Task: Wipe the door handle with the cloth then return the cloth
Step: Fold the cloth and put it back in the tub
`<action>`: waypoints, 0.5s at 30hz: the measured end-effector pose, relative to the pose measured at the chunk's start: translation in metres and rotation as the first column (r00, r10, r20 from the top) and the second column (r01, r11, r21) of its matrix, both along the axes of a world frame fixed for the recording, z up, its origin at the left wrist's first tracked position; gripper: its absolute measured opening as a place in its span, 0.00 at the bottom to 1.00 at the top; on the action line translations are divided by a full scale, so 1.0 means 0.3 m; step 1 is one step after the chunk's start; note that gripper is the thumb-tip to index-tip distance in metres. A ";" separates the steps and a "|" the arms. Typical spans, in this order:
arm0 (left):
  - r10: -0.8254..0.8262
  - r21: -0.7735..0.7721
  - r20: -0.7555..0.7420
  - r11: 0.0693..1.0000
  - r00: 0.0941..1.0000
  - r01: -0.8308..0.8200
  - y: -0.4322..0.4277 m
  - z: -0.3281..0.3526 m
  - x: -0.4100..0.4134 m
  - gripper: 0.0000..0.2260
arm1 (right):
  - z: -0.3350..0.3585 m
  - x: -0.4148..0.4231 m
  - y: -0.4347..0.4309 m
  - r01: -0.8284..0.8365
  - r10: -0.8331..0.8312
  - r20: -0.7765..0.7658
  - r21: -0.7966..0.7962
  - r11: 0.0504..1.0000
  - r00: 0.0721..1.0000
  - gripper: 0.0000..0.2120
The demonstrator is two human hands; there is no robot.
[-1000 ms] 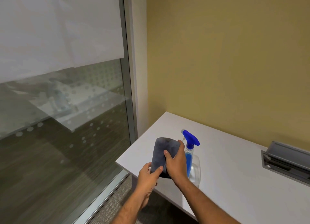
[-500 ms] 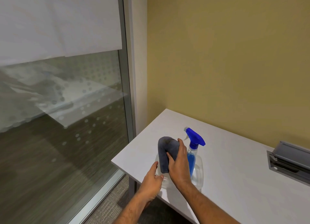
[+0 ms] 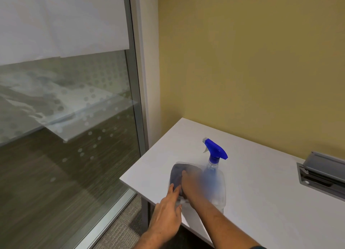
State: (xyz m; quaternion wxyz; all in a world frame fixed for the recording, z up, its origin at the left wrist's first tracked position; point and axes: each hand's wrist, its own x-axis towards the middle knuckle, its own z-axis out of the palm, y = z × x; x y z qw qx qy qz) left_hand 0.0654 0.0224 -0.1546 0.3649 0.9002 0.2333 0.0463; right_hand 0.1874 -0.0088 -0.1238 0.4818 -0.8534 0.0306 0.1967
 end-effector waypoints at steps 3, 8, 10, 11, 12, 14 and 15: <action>-0.058 0.130 -0.104 0.989 0.993 0.071 0.008 0.007 0.005 0.30 | -0.023 0.048 -0.010 0.000 0.009 -0.098 0.086 0.996 0.995 0.24; -0.078 0.277 -0.293 0.947 0.953 0.162 0.003 -0.001 0.047 0.31 | -0.023 0.050 -0.031 -0.079 0.073 -0.123 -0.041 0.996 0.990 0.37; -0.064 0.329 -0.313 0.929 0.948 0.171 0.000 -0.013 0.065 0.30 | -0.020 0.018 -0.036 -0.123 0.125 0.015 -0.104 0.987 0.992 0.38; -0.054 0.350 -0.319 0.921 0.946 0.170 -0.001 -0.019 0.073 0.29 | -0.021 0.001 -0.044 -0.141 0.155 0.134 -0.113 0.984 0.979 0.37; -0.046 0.363 -0.329 0.916 0.943 0.171 -0.003 -0.023 0.080 0.28 | -0.020 -0.015 -0.051 -0.164 0.184 0.266 -0.097 0.982 0.946 0.35; -0.037 0.380 -0.349 0.908 0.936 0.178 -0.003 -0.025 0.089 0.28 | -0.020 -0.032 -0.069 -0.194 0.227 0.461 -0.119 0.974 0.858 0.28; -0.034 0.382 -0.352 0.907 0.935 0.176 0.000 -0.024 0.093 0.28 | -0.033 -0.036 -0.073 -0.216 0.283 0.516 -0.188 0.958 0.809 0.23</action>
